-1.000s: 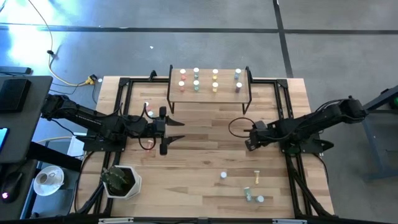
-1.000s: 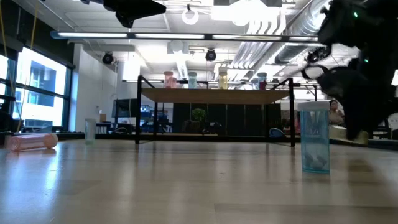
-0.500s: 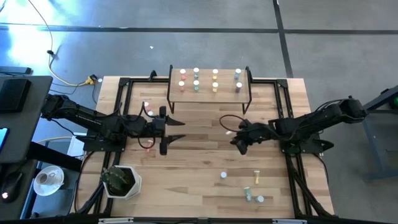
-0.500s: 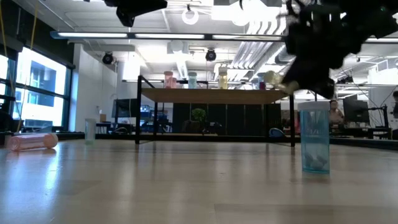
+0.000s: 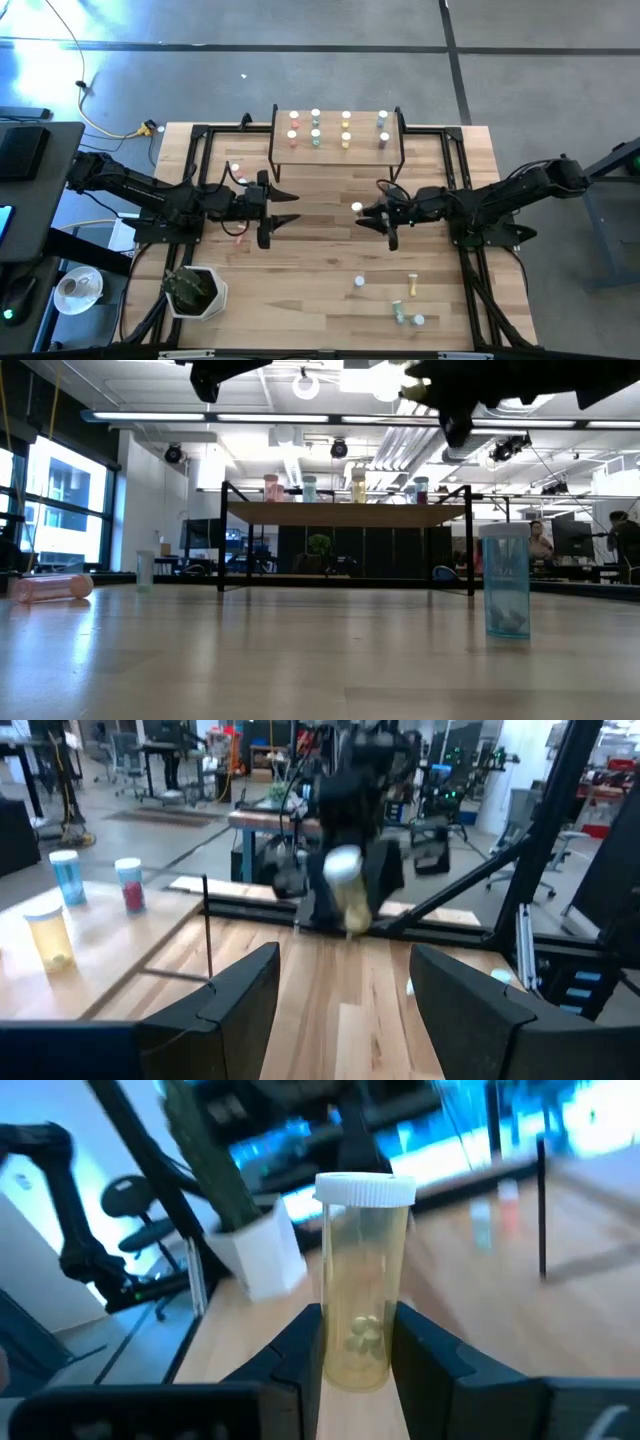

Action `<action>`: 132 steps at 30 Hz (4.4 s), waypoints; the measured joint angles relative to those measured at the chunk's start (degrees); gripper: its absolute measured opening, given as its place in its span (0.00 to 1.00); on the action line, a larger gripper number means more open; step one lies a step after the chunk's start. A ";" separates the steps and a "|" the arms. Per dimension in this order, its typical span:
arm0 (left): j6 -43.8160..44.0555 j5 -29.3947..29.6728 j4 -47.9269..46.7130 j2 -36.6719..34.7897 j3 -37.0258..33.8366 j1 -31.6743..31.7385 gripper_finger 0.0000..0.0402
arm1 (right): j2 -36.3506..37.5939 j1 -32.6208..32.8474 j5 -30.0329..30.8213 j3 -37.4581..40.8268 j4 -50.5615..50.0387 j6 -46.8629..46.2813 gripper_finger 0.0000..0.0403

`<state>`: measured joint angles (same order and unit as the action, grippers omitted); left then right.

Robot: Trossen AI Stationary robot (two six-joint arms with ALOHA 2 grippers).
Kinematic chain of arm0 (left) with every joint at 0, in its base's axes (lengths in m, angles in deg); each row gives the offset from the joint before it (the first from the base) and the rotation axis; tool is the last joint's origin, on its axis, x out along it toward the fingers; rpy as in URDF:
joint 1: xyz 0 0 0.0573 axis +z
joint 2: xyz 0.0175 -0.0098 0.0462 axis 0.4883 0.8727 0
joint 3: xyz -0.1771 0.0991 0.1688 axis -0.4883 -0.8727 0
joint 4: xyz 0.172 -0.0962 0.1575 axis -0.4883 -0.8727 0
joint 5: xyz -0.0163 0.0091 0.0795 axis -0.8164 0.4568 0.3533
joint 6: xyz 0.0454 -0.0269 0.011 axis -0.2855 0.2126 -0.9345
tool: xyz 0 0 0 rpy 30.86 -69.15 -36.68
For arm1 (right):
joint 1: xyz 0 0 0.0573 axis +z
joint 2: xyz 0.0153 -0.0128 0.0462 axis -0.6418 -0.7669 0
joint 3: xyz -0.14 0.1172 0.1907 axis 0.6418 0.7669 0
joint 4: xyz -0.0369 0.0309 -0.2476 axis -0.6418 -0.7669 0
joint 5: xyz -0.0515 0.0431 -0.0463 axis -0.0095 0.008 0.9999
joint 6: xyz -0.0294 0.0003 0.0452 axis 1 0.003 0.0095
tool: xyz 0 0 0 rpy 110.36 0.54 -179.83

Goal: Pick and place medicine bottles onto shelf by color
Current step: Put the yellow medicine bottle on the shelf

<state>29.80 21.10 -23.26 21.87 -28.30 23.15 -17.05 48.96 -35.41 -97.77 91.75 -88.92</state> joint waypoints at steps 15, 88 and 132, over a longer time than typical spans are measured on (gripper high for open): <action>2.50 0.37 0.45 0.92 0.02 0.03 0.62 | -3.55 4.36 -2.46 0.00 14.88 14.88 0.21; -1.60 -7.29 22.34 24.12 6.46 0.10 0.45 | -25.31 4.09 0.94 -11.98 21.47 18.87 0.21; -3.11 -7.79 22.34 24.12 6.45 0.11 0.24 | -25.31 4.15 2.62 -11.98 21.02 18.87 0.33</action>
<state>26.69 13.31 -0.92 45.99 -21.85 23.26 -42.36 53.12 -32.79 -109.75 112.77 -70.04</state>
